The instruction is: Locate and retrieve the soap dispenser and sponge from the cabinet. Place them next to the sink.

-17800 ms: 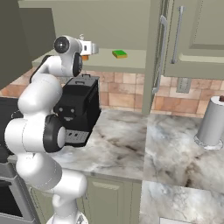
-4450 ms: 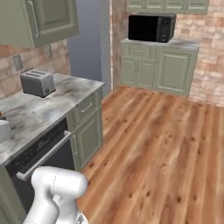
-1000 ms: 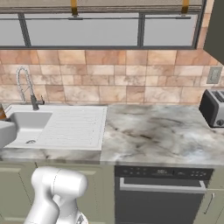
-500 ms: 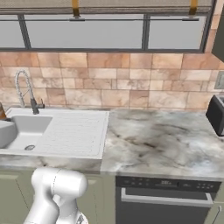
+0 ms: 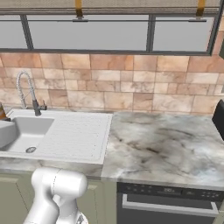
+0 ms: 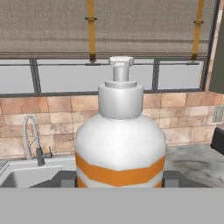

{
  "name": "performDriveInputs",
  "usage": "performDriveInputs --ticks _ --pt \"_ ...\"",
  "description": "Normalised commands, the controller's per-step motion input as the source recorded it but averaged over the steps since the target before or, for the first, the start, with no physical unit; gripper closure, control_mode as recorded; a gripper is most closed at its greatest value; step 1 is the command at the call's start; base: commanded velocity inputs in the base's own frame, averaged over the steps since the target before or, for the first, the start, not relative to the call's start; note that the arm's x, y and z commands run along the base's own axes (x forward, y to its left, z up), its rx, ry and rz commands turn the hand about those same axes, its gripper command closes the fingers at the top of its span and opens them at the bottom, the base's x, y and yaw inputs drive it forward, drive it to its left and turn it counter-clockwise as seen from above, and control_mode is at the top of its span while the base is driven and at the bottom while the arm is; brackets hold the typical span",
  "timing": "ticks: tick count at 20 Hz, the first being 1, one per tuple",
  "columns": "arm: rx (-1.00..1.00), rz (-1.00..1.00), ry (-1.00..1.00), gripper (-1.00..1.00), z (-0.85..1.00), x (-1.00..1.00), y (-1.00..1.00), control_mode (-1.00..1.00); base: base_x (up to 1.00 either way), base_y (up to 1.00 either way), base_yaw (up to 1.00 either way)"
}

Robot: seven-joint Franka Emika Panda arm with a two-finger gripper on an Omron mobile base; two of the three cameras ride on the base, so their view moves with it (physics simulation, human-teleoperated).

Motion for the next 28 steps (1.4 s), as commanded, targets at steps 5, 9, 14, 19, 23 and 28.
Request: performDriveInputs --ticks 5,9,14,19,23,28 --pt "0.0 0.0 0.0 1.0 0.0 0.0 0.0 1.0 0.22 0.0 0.06" --pt "0.0 0.0 0.0 1.0 0.0 0.0 0.0 1.0 0.0 0.0 0.0" --pt "0.0 0.0 0.0 1.0 0.0 0.0 0.0 1.0 0.0 0.0 0.0" --pt "0.0 0.0 0.0 1.0 0.0 0.0 0.0 1.0 0.0 0.0 0.0" --pt "0.0 0.02 0.01 1.0 0.0 0.1 -0.26 -1.0 0.0 -0.1 0.01" --pt "0.03 0.04 0.07 1.0 -0.04 0.32 -0.85 -1.0 0.0 0.0 0.0"
